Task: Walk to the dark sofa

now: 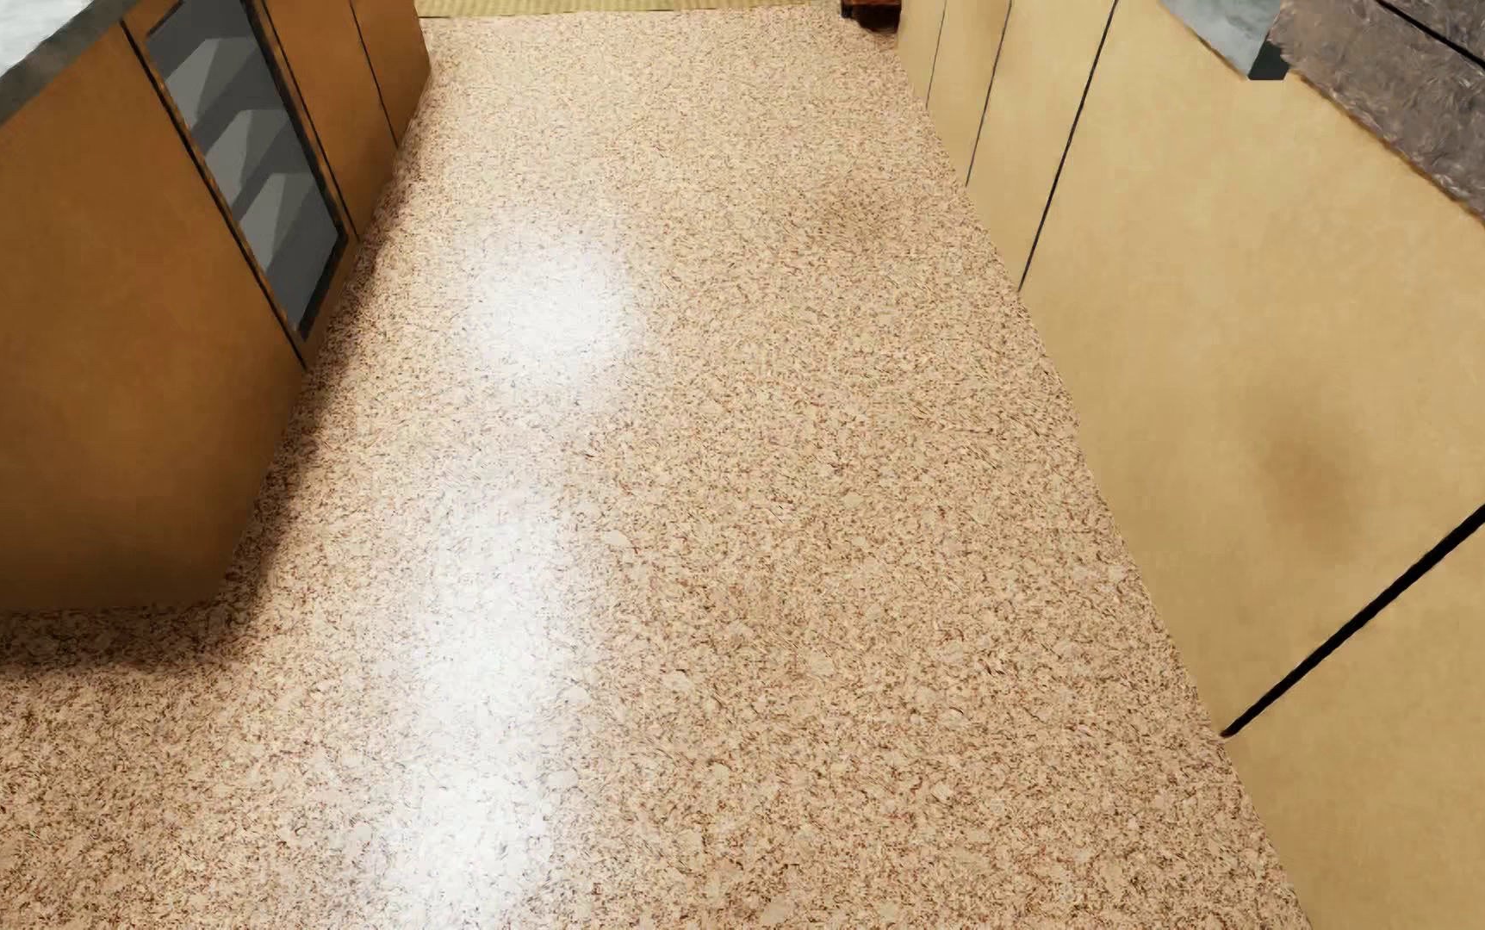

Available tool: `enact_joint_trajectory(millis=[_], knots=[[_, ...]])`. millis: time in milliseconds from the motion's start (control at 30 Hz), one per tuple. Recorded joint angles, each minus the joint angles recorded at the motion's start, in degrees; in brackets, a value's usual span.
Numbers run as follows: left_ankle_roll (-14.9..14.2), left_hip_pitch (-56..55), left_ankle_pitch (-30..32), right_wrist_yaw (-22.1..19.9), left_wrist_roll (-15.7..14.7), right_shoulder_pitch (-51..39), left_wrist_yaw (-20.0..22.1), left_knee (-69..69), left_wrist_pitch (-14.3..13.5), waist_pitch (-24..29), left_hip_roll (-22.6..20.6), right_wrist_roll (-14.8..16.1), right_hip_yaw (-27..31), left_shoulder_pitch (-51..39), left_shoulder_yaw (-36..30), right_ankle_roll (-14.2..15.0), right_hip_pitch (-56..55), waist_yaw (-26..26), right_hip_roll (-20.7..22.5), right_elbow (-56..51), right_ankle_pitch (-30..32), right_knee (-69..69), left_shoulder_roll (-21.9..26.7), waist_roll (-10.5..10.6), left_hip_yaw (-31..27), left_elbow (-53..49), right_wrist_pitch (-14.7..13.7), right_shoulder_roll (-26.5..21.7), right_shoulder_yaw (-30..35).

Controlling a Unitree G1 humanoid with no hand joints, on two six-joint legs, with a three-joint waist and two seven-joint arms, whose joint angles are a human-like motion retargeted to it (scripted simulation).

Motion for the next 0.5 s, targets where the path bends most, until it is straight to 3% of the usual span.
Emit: enact_joint_trajectory(millis=[33,100,200,267,300,433,500], knots=[[0.0,-0.2,-2.1,0.0,0.0,0.2,0.0,5.6,0.0,0.1,-0.2,0.0,0.0,0.3,-0.3,0.0,0.1,-0.1,0.0,-0.6,0.6,0.4,0.2,-0.2,0.0,0.0,0.0,-0.1,0.2],[0.0,-2.4,-13.9,0.0,0.0,0.6,0.0,16.5,0.0,0.0,-0.8,0.0,0.0,1.0,0.1,0.0,-0.2,1.8,0.6,-1.9,0.9,1.5,0.5,-0.5,0.0,-0.1,0.0,-0.4,0.7],[0.0,-12.6,-15.9,0.0,0.0,0.0,0.0,35.4,0.0,3.8,0.7,0.0,0.0,2.0,2.5,0.0,3.9,4.1,2.0,-5.9,-1.3,2.6,0.3,0.8,0.0,-1.7,0.0,-1.9,-0.6],[0.0,-20.1,-15.7,0.0,0.0,-1.2,0.0,43.5,0.0,5.1,0.8,0.0,0.0,2.8,2.7,0.0,7.0,7.4,1.4,-8.9,-5.7,1.6,0.2,0.6,0.0,-2.5,0.0,-2.2,-1.4],[0.0,-23.3,-15.2,0.0,0.0,-2.3,0.0,42.8,0.0,5.1,0.5,0.0,0.0,3.5,2.5,0.0,8.5,9.7,0.2,-8.8,-7.9,0.6,0.6,-0.4,0.0,-2.3,0.0,-1.4,-1.9],[0.0,-33.5,-6.6,0.0,0.0,-5.2,0.0,31.7,0.0,6.1,2.5,0.0,0.0,5.4,1.5,0.0,17.3,13.8,-1.5,-12.6,-18.3,-2.9,1.1,-1.3,0.0,0.9,0.0,-2.3,-1.5],[0.0,-36.8,-5.0,0.0,0.0,-7.0,0.0,26.2,0.0,6.1,3.3,0.0,0.0,5.5,0.5,0.0,21.0,15.2,-1.8,-11.9,-20.6,-3.2,0.8,-1.0,0.0,3.0,0.0,-2.5,-1.0]])
